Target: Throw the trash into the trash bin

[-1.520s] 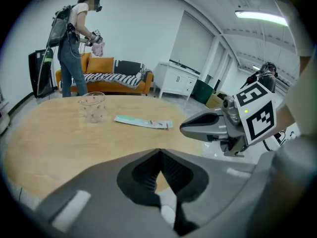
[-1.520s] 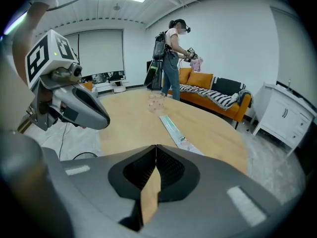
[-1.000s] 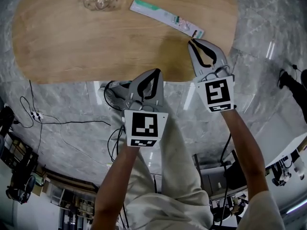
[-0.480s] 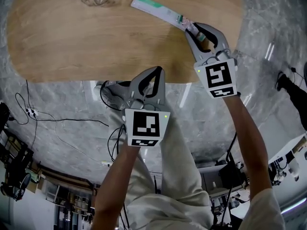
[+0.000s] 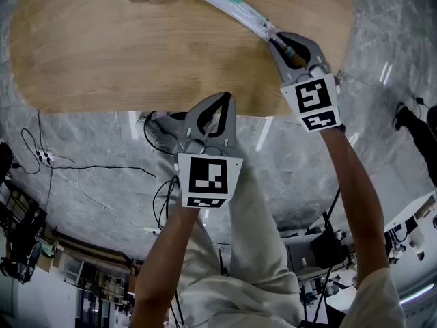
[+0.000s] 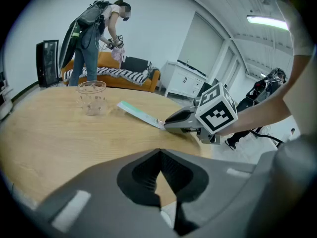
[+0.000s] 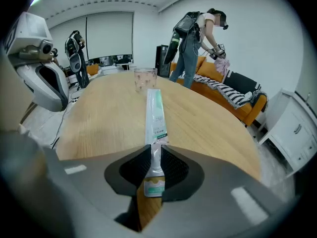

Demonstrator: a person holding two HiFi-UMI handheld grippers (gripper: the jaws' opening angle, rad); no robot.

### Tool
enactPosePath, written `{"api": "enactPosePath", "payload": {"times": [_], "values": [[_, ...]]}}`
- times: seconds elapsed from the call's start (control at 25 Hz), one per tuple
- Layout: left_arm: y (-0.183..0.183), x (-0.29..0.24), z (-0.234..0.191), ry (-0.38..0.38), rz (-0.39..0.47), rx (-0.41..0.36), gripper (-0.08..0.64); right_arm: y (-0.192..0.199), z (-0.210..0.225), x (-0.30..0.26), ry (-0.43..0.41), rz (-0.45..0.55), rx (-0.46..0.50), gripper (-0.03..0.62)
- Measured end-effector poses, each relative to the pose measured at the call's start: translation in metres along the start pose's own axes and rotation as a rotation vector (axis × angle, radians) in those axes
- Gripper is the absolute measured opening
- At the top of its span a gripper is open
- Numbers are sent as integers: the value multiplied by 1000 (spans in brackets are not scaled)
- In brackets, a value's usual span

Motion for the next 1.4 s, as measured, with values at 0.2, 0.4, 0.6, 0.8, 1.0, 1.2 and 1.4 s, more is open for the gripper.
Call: {"api": "enactPosePath", "payload": {"times": [0.2, 0.4, 0.6, 0.8, 1.0, 1.2, 1.4], "values": [[-1, 4, 6, 14, 3, -9, 0, 1, -2, 7, 10, 5, -25, 83], [-2, 10, 3, 22, 6, -16, 0, -8, -11, 19, 23, 29, -17, 81], [3, 21, -1, 28, 13, -28, 0, -17, -29, 30, 20, 56, -26, 81], [10, 40, -12, 24, 18, -37, 0, -33, -55, 35, 7, 81, -27, 81], [21, 62, -23, 14, 22, -31, 0, -49, -83, 41, -16, 95, -12, 81], [31, 83, -42, -5, 31, -19, 0, -71, -115, 42, -52, 114, 13, 81], [46, 100, -62, -19, 29, -6, 0, -88, -144, 38, -85, 131, 41, 81]]}}
Point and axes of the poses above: the fingertips, and each gripper's own axes: x backward along the fingers, z to its right, y out of its underside, the point moved 6 cm from there along x, backward along the fingers, and after that the axes turned 1 degree about -x, right-handed, at the moved point
